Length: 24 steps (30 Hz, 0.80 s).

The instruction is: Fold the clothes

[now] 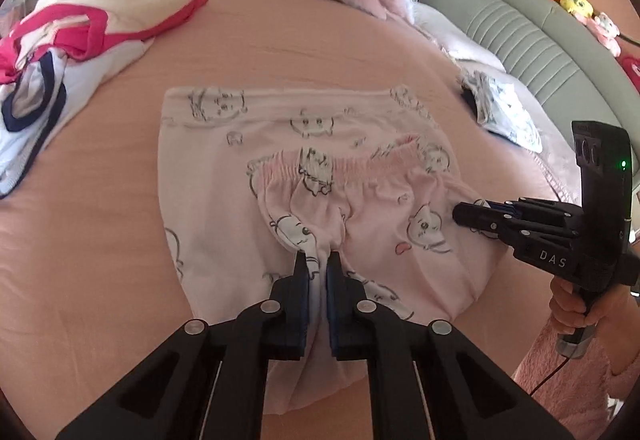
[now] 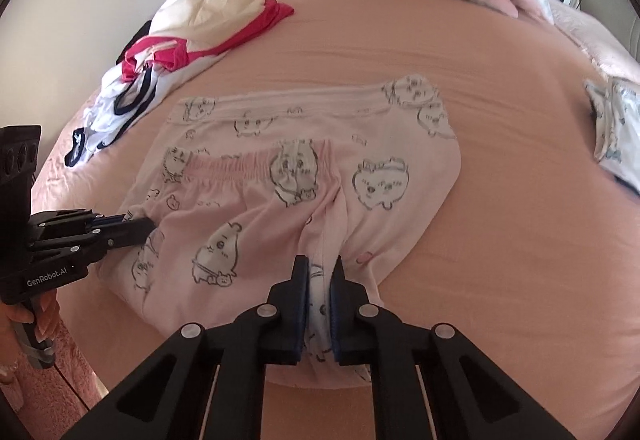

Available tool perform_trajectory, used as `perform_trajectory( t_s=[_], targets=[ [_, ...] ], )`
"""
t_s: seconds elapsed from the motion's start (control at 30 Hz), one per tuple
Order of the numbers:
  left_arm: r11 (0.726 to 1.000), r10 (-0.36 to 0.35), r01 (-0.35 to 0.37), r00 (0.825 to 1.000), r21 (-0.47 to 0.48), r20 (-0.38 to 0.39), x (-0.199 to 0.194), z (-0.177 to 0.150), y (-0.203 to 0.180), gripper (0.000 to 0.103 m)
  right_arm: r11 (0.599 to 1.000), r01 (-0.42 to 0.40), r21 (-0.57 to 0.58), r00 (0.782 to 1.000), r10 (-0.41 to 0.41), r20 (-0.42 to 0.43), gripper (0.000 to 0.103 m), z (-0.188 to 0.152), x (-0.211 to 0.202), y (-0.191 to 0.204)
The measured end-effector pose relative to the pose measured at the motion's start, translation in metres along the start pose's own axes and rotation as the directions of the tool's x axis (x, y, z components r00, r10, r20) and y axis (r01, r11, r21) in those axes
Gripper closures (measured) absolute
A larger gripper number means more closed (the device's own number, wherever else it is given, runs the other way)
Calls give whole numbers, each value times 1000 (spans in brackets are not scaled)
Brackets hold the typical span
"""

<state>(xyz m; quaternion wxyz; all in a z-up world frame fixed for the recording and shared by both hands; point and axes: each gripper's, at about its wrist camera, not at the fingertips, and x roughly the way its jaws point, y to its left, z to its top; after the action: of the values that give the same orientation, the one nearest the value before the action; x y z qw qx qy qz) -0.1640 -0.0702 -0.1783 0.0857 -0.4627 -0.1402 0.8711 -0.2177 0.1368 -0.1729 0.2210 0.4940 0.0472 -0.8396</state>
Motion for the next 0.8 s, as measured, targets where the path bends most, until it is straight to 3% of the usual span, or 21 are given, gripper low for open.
perform_trajectory(
  t_s=[0.13, 0.27, 0.33, 0.37, 0.4, 0.47, 0.53, 0.57, 0.63, 0.7, 0.77, 0.8],
  targets=[
    [999, 20, -21, 999, 28, 50, -10, 17, -3, 97, 999, 39, -30, 999, -38, 19, 96, 13, -6, 4],
    [1000, 7, -7, 999, 16, -34, 5, 21, 4, 96, 998, 43, -38, 999, -43, -4, 94, 25, -5, -1],
    [1000, 20, -19, 998, 21, -55, 11, 14, 6, 95, 1000, -6, -6, 1000, 6, -10, 78, 25, -6, -11],
    [999, 27, -25, 998, 25, -63, 13, 11, 7, 93, 1000, -30, 0, 999, 30, -11, 63, 25, -6, -13],
    [999, 34, -32, 997, 29, -72, 16, 7, 8, 91, 999, -47, -2, 999, 47, -15, 57, 24, -5, -14],
    [999, 44, -42, 996, 27, -75, 20, 2, 9, 86, 998, -68, -5, 997, 68, -37, 57, 22, 1, -15],
    [998, 51, -49, 997, 27, -63, 22, 2, 7, 85, 997, -83, -5, 993, 82, -79, 59, 19, 12, -14],
    [998, 57, -55, 997, 32, -57, 24, 2, 5, 84, 995, -96, -4, 990, 95, -103, 71, 17, 17, -13],
    [997, 69, -67, 996, 38, -57, 29, 3, 3, 82, 995, -94, -23, 989, 91, -117, 78, 13, 24, -7],
    [997, 69, -67, 996, 37, -47, 29, 4, 2, 82, 996, -61, -61, 992, 53, -114, 93, 10, 28, 2],
    [998, 55, -54, 998, 28, -28, 24, 7, 1, 97, 997, -36, -73, 996, 29, -88, 96, 10, 23, 7],
    [999, 46, -46, 999, 26, -3, 17, 9, -1, 97, 997, -28, -74, 998, 24, -63, 96, 11, 18, 9]
  ],
)
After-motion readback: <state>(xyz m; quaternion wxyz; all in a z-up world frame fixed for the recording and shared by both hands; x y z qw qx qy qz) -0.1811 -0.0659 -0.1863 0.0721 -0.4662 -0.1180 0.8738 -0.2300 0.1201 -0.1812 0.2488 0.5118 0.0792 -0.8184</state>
